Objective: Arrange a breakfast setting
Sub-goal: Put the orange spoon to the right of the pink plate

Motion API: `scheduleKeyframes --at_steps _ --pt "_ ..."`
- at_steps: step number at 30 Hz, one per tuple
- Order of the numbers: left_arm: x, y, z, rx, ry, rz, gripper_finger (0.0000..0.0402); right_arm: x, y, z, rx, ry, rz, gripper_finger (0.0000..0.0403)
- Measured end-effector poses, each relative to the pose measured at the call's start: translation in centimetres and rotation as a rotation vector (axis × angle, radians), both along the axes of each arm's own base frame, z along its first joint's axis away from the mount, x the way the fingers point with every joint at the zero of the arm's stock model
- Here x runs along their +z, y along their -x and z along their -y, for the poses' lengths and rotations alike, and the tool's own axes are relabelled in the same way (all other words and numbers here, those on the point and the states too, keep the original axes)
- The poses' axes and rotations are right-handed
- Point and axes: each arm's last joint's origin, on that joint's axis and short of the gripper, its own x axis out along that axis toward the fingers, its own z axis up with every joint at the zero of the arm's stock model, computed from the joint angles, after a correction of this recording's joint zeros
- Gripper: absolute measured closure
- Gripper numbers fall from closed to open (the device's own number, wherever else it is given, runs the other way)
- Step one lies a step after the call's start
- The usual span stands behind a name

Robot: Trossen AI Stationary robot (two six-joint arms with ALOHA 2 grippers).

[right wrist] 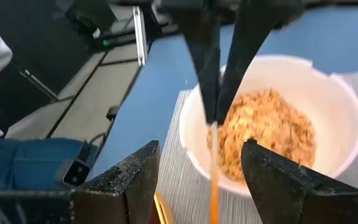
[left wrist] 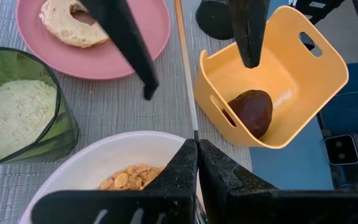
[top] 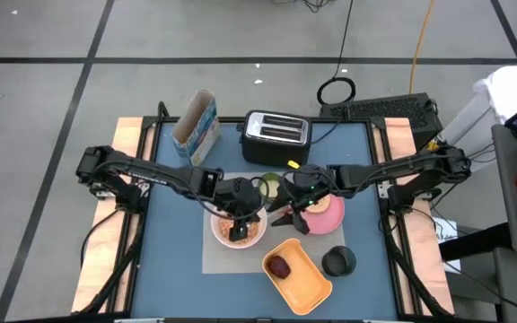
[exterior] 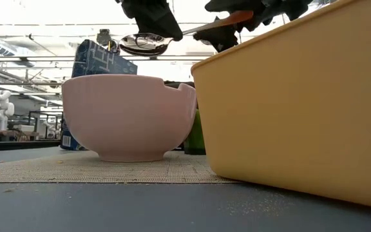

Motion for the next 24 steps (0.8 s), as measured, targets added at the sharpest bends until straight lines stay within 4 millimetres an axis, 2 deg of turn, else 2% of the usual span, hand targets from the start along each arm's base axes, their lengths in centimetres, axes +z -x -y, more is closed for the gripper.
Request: scheduleKeyframes --at_steps 16,24 --pt "0.0 -0.1 -1.2 0.022 0.003 0.0 0.0394 -0.8 0.6 -0.8 0.023 0.008 -0.095 0.0186" --pt "0.0 -0.1 -1.1 0.011 0.011 -0.001 0.0394 -0.2 0.4 -0.5 0.014 0.006 -0.038 0.0186"
